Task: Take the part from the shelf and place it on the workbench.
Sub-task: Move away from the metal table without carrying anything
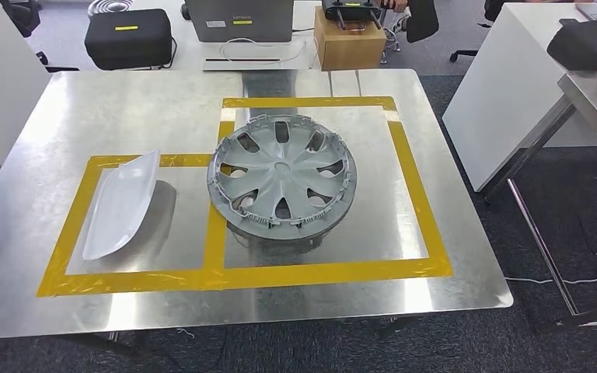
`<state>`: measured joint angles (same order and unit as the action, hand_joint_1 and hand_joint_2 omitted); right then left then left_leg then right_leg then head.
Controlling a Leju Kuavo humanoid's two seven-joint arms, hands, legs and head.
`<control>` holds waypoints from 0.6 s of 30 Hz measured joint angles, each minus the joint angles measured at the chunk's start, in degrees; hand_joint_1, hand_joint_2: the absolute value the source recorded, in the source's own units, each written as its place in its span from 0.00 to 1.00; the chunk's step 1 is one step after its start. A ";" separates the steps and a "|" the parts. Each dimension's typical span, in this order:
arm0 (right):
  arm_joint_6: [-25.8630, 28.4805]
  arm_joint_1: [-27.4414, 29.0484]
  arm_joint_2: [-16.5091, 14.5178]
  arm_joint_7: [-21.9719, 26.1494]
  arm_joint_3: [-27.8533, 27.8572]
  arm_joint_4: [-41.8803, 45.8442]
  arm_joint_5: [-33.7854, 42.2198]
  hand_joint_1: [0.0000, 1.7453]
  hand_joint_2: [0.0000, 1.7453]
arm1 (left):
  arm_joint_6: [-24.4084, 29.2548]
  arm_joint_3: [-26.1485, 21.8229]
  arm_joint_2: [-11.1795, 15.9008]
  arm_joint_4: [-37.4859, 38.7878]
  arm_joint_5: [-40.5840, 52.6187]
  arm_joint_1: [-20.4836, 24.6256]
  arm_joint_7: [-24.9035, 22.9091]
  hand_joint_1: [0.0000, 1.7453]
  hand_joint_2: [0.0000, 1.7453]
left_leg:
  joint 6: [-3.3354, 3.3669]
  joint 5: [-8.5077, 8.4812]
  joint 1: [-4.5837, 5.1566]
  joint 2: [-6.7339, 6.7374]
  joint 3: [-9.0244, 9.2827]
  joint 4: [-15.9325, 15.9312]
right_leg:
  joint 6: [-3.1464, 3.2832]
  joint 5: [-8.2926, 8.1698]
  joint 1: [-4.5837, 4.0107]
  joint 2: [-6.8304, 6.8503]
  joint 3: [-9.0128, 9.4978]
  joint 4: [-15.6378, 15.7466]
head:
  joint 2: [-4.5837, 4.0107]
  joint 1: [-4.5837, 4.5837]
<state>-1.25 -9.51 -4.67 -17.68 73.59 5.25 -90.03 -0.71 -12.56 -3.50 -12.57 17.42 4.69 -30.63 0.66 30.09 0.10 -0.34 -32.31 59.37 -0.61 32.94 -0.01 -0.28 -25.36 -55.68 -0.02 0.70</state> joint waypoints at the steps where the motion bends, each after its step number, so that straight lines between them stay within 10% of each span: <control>1: 0.00 0.00 -0.01 0.00 0.00 0.00 0.00 0.00 0.00 | -0.02 0.04 0.01 0.00 0.00 0.00 -0.02 0.00 0.00 | 0.01 0.00 0.03 0.00 0.00 0.02 | -0.03 -0.02 0.02 0.00 0.00 0.01 | 0.00 0.00; 11: 0.04 -0.01 -0.04 0.00 0.00 -0.03 0.01 0.00 0.00 | -0.06 1.00 0.04 0.02 0.08 0.10 -0.24 0.00 0.00 | 1.29 -0.36 0.44 0.05 0.00 -0.29 | -1.33 0.38 0.71 0.01 -0.15 -0.46 | 0.00 0.02; 16: 0.06 0.05 -0.07 0.00 0.00 -0.04 0.00 0.00 0.00 | -0.08 1.11 0.07 0.05 0.10 0.25 -0.38 0.00 0.00 | 1.94 -0.89 0.36 0.24 -0.36 -0.67 | -1.65 8.13 0.73 0.06 -6.16 -14.68 | 0.00 0.22; 18: 0.09 0.15 -0.07 0.00 0.00 -0.04 0.00 0.00 0.00 | -0.08 1.28 0.10 0.10 0.09 0.25 -0.38 0.00 0.00 | 1.90 -1.06 0.56 0.20 -0.44 -0.65 | -1.28 6.74 0.65 0.06 -6.59 -15.68 | 0.00 0.22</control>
<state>-1.16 -9.35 -4.74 -17.68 73.59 5.21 -90.03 -0.79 -11.28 -3.40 -12.47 17.51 4.94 -31.02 2.56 29.03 0.67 -0.14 -32.75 58.72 -1.90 39.67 0.64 -0.22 -31.95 -71.36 -0.02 0.92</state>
